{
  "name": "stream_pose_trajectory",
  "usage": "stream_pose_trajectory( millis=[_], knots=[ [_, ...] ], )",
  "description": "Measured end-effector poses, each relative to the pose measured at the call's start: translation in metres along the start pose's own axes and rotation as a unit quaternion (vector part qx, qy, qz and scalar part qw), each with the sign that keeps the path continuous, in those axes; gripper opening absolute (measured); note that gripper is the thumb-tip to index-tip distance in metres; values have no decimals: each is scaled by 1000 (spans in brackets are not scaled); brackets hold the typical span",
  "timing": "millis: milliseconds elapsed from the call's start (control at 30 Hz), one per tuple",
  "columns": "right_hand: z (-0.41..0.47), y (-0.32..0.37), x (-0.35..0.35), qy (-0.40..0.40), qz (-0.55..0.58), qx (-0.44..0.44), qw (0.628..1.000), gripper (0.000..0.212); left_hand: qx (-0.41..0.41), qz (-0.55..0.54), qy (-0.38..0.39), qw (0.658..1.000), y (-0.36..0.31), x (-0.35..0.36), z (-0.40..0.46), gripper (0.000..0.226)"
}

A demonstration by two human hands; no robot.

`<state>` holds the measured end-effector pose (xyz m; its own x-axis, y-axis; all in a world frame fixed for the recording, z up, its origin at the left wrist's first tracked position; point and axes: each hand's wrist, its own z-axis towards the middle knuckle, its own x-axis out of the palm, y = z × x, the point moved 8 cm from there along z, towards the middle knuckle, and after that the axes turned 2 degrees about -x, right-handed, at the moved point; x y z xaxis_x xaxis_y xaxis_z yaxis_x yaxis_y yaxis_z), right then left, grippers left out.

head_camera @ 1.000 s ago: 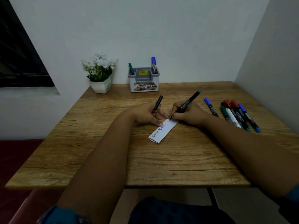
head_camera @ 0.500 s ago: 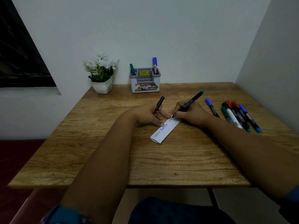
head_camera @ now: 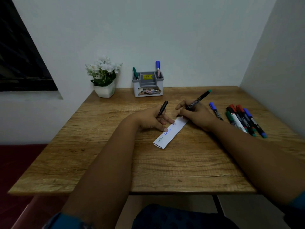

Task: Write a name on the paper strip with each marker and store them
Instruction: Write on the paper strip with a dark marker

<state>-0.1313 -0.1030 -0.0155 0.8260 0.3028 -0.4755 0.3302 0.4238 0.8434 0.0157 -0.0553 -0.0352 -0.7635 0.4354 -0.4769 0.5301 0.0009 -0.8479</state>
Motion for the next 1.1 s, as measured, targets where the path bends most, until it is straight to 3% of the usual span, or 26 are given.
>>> stream_pose_trajectory(
  millis=[100,200,400,600,1100],
  knots=[
    [0,0,1,23,-12,6,1000,15,-3,8,3,1000,0,0,1,68],
    [-1,-2,1,38,-13,12,999,7,-9,9,-13,1000,3,-2,5,58],
    [-2,1,5,52,-23,-7,998,17,-15,-6,-49,999,3,-2,7,73],
    [2,7,7,43,-76,-44,995,7,-18,1,-56,998,4,-2,8,77],
    [1,5,9,57,-91,-38,993,8,-19,-4,-55,998,1,-2,6,68]
  ],
)
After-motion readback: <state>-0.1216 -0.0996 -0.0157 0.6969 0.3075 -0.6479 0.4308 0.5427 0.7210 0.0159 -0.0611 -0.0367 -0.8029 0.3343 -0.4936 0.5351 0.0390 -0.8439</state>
